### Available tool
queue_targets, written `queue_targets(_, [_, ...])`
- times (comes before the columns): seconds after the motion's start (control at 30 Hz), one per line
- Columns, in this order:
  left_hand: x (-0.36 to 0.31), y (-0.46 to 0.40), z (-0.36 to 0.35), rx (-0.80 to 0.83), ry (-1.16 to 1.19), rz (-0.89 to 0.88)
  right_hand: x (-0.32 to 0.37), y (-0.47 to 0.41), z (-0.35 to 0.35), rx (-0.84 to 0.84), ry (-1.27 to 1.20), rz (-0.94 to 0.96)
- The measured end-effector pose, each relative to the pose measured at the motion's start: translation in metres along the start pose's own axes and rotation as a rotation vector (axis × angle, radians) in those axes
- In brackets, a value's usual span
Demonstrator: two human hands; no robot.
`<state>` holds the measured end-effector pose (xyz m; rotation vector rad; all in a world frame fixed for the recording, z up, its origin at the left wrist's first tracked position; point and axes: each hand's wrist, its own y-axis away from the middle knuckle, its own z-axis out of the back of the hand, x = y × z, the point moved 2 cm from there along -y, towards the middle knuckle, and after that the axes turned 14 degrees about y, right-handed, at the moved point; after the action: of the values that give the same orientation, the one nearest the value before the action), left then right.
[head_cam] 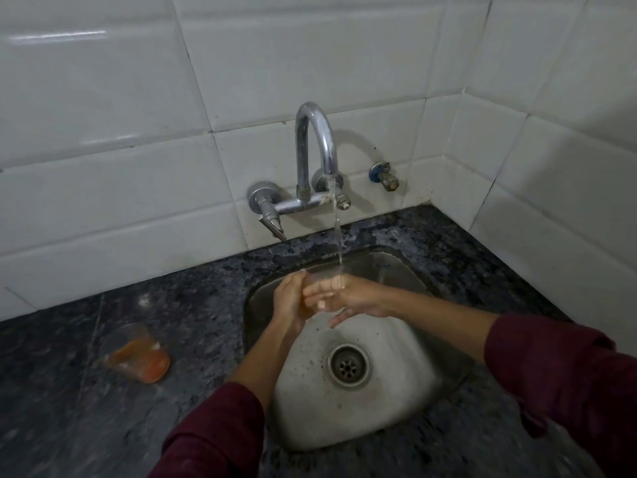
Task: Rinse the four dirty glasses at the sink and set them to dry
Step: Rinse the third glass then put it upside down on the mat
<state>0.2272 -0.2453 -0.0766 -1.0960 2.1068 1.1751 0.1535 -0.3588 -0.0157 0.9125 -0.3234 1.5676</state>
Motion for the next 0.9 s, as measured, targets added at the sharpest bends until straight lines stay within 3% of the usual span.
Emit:
queue_targets(0.07, [0.005,0.0,0.001,-0.029,0.077,0.18,-0.007,0.001,0.002,-0.047,0.423,0.109])
queue_targets(0.13, [0.006,0.005,0.003,-0.058,0.115,0.255,-0.013,0.003,0.002,-0.086,0.57,0.149])
queue_targets(0.27, [0.013,0.011,0.012,-0.051,0.016,0.341,-0.02,0.007,0.006,-0.321,0.345,0.077])
queue_targets(0.37, [0.017,0.004,0.021,-0.03,-0.362,0.179,-0.026,0.007,0.004,-0.25,0.08,0.015])
queue_targets(0.43, [0.015,0.009,0.02,0.08,-0.511,0.124,-0.03,0.008,0.001,-0.175,-0.103,-0.037])
queue_targets(0.57, [0.018,0.024,0.019,0.334,-0.335,0.454,-0.039,0.012,-0.008,-0.138,-0.453,-0.125])
queue_targets(0.67, [0.026,0.027,0.02,0.424,-0.266,0.665,-0.048,0.01,-0.019,-0.176,-0.644,-0.23])
queue_targets(0.9, [0.036,0.033,0.019,0.384,-0.206,0.687,-0.054,0.011,-0.038,-0.285,-0.71,-0.354])
